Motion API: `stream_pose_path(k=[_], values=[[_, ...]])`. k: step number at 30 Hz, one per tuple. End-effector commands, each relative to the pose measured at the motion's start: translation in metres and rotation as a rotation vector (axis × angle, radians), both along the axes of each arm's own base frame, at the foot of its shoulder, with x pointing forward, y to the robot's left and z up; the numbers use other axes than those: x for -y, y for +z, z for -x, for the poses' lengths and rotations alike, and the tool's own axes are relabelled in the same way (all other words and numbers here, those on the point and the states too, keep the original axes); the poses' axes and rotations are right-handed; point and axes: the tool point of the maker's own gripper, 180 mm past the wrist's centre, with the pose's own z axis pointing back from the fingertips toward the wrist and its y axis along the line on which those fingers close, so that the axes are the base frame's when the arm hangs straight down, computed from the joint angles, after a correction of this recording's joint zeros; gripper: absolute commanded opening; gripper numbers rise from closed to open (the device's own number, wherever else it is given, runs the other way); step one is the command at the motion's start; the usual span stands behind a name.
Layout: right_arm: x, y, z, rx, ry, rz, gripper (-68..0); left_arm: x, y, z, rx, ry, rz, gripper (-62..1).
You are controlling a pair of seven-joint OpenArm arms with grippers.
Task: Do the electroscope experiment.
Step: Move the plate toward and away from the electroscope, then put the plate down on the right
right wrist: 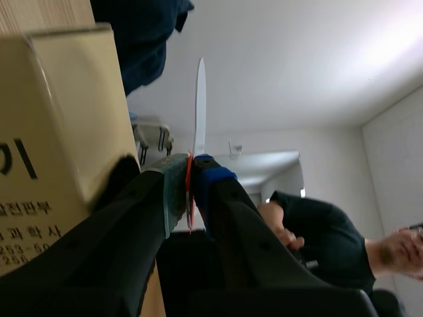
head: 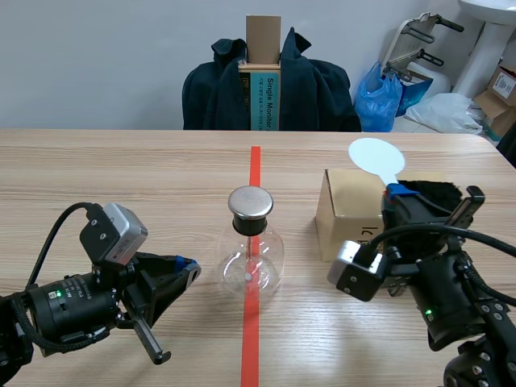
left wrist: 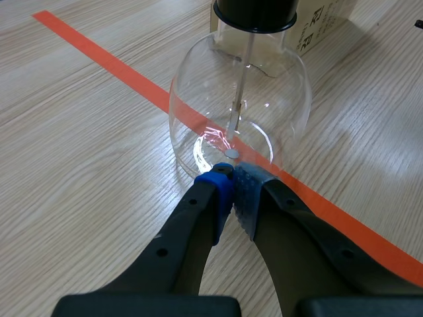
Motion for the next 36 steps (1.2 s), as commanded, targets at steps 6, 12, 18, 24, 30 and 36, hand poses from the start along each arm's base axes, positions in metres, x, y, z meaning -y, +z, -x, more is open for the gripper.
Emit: stream_pose_path(k=[6, 12, 18, 24, 30, 36], values=[[0.024, 0.007, -0.013, -0.04, -0.141, -0.033, -66.7, 0.002, 0.013, 0.001, 0.024, -0.012, 0.027, -59.0], [0.011, -0.005, -0.013, -0.102, -0.125, -0.058, -66.7, -0.002, 0.038, 0.014, 0.07, -0.036, 0.031, -59.0], [-0.007, 0.001, -0.008, -0.098, -0.089, -0.105, -66.7, -0.001, 0.064, 0.042, 0.092, -0.058, 0.029, -59.0], [-0.019, 0.008, 0.002, -0.102, -0.077, -0.14, -66.7, 0.002, 0.098, 0.067, 0.117, -0.043, 0.053, -59.1], [-0.018, -0.01, 0.003, -0.201, -0.129, -0.15, -66.7, 0.005, 0.134, 0.08, 0.157, -0.039, 0.054, -59.0], [-0.017, -0.021, 0.0, -0.272, -0.152, -0.165, -66.7, 0.001, 0.152, 0.081, 0.184, -0.02, 0.019, -49.4]])
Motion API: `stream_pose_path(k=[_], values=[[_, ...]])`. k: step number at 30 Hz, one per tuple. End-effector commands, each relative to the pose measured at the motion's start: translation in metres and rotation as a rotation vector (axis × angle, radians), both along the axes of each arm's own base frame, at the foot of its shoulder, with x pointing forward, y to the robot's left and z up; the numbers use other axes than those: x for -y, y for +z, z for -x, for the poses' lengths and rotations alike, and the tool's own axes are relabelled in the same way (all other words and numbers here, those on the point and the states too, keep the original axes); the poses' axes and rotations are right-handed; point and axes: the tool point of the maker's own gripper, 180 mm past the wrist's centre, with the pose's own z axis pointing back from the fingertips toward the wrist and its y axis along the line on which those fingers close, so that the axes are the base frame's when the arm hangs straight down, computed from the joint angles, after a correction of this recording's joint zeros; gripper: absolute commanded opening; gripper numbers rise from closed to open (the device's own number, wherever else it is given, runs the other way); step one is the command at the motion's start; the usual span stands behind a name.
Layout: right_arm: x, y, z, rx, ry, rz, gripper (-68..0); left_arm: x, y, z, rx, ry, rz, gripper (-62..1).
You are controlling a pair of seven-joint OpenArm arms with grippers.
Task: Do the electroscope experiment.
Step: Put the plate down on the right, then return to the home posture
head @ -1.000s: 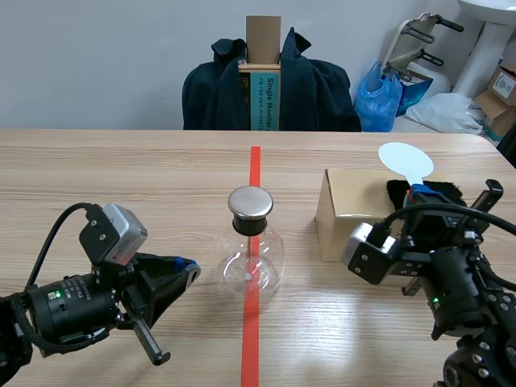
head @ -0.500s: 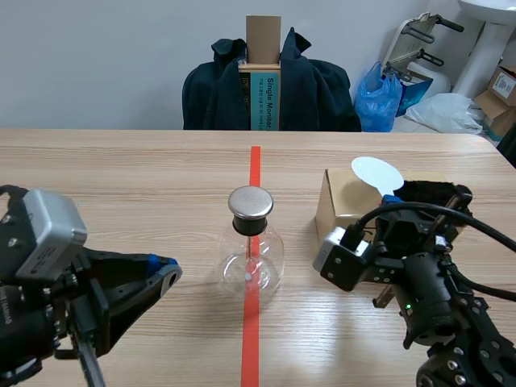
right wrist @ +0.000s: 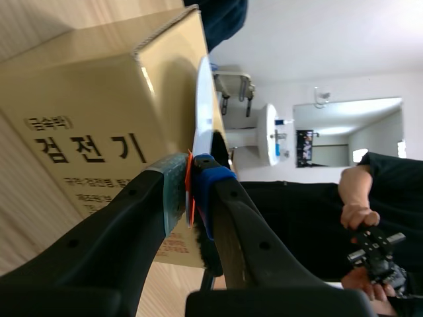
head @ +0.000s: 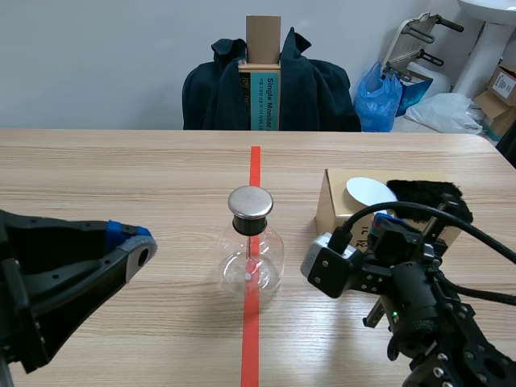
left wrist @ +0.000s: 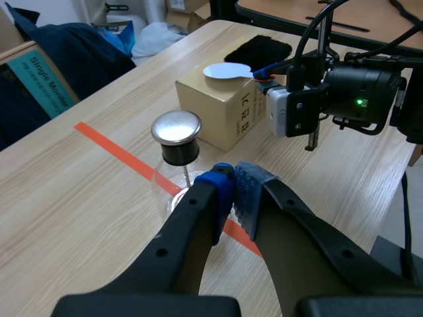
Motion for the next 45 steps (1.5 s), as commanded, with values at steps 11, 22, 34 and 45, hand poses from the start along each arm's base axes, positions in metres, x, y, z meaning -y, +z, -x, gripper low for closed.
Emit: stream_pose_path(k=[11, 22, 34, 45], values=[[-0.004, 0.007, -0.01, 0.011, -0.007, -0.013, -66.7, -0.001, 0.008, -0.002, 0.008, 0.045, 0.046, 1.4], [0.003, 0.005, -0.009, -0.002, -0.044, -0.01, -33.1, -0.001, 0.007, -0.003, 0.0, 0.059, 0.047, 1.4], [0.019, -0.027, 0.041, -0.102, -0.062, -0.009, 0.4, -0.002, 0.007, -0.003, -0.001, 0.059, 0.046, 1.4], [0.081, -0.031, 0.088, -0.347, -0.123, -0.34, 0.4, -0.002, 0.007, -0.004, 0.006, 0.058, 0.043, 1.4]])
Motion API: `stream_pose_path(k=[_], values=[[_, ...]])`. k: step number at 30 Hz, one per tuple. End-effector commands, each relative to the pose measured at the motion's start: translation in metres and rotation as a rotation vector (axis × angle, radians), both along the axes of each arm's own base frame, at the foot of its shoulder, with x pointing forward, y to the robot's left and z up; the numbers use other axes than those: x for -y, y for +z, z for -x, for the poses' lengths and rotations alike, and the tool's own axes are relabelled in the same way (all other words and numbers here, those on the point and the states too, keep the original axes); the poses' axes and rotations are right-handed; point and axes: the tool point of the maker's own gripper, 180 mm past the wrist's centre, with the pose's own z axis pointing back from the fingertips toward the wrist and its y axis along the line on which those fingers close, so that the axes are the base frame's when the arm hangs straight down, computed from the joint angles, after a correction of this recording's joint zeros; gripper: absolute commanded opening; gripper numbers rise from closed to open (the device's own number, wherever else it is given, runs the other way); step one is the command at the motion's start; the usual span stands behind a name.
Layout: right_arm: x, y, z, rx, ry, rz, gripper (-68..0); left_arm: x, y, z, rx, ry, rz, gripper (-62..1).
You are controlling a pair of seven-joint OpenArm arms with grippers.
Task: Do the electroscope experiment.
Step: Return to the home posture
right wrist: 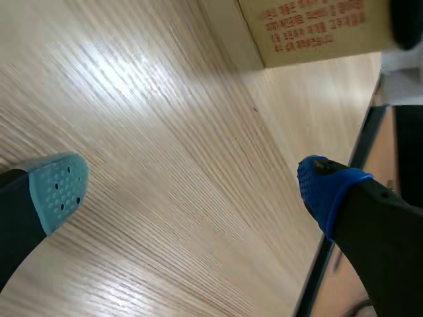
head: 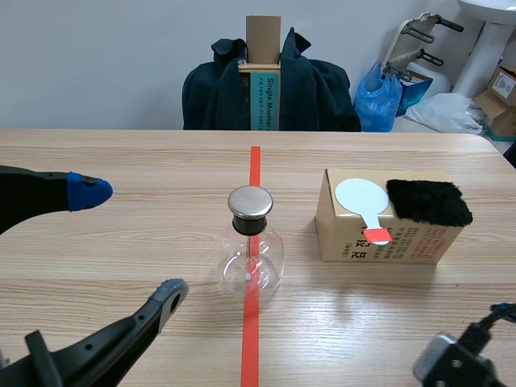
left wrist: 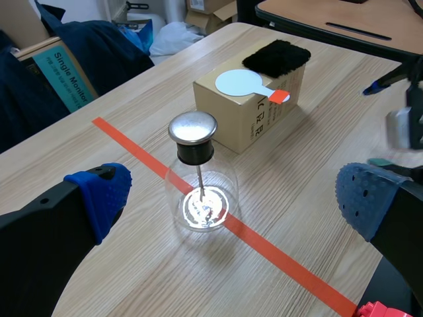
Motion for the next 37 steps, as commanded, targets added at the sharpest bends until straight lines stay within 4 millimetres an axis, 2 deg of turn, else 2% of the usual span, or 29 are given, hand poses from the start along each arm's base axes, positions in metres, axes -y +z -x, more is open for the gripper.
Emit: stream_pose_path(k=[1, 7, 10, 13, 16, 21, 26, 37], values=[[-0.007, 0.033, -0.03, 0.095, 0.005, -0.091, 0.4, 0.002, 0.006, -0.001, 0.016, 0.001, 0.025, 1.4], [-0.017, 0.109, -0.074, 0.214, -0.078, -0.416, 0.4, 0.002, 0.006, -0.001, 0.015, 0.001, 0.024, 1.4], [-0.016, 0.145, -0.095, 0.29, -0.129, -0.546, 0.4, 0.002, 0.006, -0.001, 0.015, 0.001, 0.024, 1.4], [-0.017, 0.174, -0.108, 0.344, -0.132, -0.662, 0.4, 0.002, 0.006, -0.001, 0.014, 0.001, 0.024, 1.4], [-0.027, 0.193, -0.114, 0.366, -0.051, -0.741, 0.4, 0.002, 0.005, -0.001, 0.013, 0.001, 0.023, 1.4], [-0.047, 0.209, -0.119, 0.353, 0.083, -0.762, 0.4, 0.001, 0.001, -0.001, -0.003, 0.004, 0.006, 1.4], [-0.06, 0.212, -0.117, 0.334, 0.172, -0.744, 0.4, 0.001, 0.001, -0.001, -0.003, 0.004, 0.005, 1.4], [-0.059, 0.205, -0.117, 0.336, 0.159, -0.696, 0.4, 0.001, 0.002, -0.002, 0.002, 0.003, 0.006, 1.4]])
